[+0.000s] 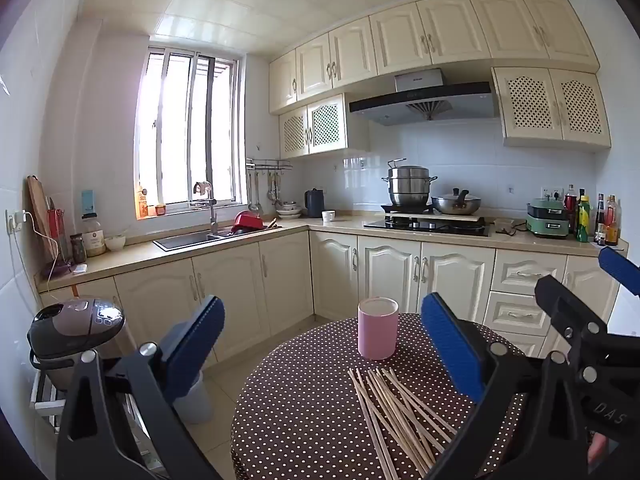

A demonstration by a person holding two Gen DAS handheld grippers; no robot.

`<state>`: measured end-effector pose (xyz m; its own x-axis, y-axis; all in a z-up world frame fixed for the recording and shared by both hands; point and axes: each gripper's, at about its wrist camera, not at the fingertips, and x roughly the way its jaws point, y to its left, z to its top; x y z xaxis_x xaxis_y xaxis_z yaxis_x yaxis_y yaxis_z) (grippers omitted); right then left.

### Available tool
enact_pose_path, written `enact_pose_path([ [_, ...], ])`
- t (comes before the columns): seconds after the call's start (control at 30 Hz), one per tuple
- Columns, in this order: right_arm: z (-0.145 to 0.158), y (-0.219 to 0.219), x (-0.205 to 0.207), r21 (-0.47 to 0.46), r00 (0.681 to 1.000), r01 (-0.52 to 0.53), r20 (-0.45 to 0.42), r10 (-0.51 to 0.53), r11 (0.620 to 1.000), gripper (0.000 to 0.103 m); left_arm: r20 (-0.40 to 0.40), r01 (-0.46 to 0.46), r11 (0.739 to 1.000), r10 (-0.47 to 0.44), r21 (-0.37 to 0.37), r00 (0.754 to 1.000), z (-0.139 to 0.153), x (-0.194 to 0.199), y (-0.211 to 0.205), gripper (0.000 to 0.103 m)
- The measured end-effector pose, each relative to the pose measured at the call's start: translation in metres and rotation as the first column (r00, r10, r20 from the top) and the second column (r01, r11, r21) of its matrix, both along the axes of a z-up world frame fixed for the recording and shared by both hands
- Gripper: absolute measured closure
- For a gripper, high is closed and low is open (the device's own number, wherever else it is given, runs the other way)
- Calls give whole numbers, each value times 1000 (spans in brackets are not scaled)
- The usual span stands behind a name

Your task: Organize utensils

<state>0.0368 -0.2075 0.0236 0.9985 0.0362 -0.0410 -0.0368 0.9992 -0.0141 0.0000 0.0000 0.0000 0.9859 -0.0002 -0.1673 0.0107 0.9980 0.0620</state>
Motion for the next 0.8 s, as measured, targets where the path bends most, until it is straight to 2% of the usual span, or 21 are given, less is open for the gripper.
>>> enact_pose_path([
  [0.8, 2, -2, -1, 0, 1000, -1, -7, 1, 1000, 6, -2, -2, 1000, 2, -3, 1000, -2, -2, -5, 6],
])
